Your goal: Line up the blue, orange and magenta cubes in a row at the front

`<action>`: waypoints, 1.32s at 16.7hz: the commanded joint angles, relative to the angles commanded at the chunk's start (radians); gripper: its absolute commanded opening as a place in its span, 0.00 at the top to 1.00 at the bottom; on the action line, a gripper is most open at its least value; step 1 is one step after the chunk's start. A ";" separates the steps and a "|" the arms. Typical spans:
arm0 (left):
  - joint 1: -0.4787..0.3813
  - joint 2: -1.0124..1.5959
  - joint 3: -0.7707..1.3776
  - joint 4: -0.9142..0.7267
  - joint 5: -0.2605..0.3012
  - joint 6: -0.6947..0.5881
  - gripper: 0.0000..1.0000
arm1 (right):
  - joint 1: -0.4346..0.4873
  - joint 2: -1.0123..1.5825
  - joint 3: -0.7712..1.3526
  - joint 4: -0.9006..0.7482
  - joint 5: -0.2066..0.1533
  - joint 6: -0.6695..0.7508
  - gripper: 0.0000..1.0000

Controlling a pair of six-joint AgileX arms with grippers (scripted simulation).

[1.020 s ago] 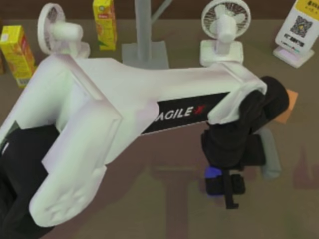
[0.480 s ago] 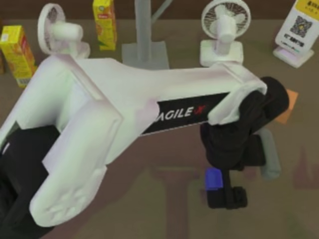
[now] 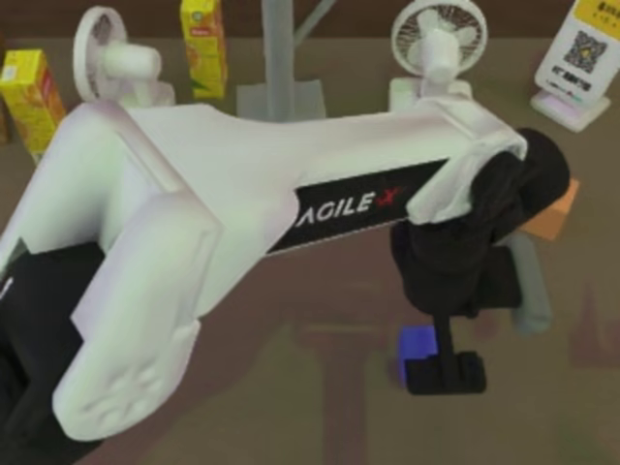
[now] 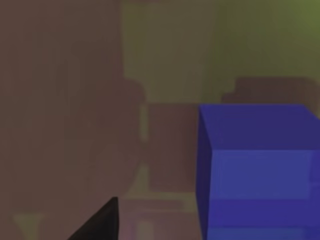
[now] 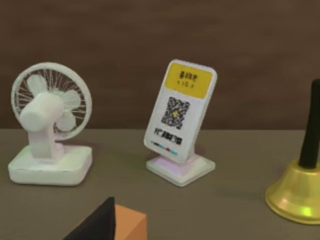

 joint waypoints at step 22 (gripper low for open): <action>0.373 -0.795 -0.559 0.249 -0.024 -0.215 0.00 | 0.062 0.803 0.741 -0.478 0.000 -0.334 0.00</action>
